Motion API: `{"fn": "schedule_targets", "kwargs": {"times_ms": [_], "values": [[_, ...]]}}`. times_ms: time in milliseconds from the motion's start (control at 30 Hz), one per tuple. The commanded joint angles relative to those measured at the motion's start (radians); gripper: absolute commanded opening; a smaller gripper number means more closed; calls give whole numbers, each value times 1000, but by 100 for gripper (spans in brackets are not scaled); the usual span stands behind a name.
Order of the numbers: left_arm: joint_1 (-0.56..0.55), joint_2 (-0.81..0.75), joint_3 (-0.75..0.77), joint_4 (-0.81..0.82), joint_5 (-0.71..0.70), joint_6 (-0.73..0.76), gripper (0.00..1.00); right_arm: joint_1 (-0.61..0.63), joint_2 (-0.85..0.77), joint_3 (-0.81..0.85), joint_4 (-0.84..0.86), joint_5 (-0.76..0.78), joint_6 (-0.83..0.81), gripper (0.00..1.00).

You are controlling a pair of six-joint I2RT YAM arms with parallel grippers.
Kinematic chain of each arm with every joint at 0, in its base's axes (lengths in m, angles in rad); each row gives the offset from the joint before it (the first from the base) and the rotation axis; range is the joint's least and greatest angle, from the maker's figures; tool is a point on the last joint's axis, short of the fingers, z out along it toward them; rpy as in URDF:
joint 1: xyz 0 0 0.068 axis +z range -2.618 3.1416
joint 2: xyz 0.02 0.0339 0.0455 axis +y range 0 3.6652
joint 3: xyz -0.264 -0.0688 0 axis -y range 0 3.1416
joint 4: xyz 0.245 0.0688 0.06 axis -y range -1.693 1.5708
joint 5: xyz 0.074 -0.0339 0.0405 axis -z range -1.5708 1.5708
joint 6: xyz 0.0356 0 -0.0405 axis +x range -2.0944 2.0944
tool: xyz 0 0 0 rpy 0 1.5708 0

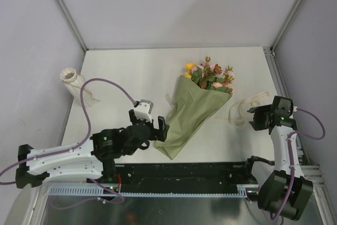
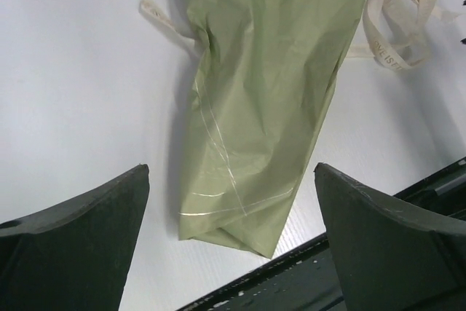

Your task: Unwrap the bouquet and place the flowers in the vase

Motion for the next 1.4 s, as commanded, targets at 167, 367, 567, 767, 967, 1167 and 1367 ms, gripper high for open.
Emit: {"fn": "schedule_targets", "kwargs": {"times_ms": [167, 367, 567, 767, 967, 1167, 1367], "values": [[-6, -136, 40, -163, -93, 228, 100, 37, 109, -13, -83, -24, 216, 63], [-5, -176, 51, -221, -65, 194, 100, 42, 234, -8, -69, 18, 311, 66], [-5, -238, 84, -307, -71, 202, 100, 57, 367, 30, -31, 19, 359, 66], [-5, -338, 71, -319, -132, 179, 100, 73, 508, 111, -57, 54, 367, 64], [-5, -412, 54, -325, -151, 163, 100, 77, 592, 172, -73, 48, 342, 62], [-6, -436, 52, -326, -155, 154, 100, 105, 489, 180, -97, 109, 382, 68], [-6, -420, 60, -328, -158, 159, 100, 155, 493, 217, -123, 175, 445, 75]]}}
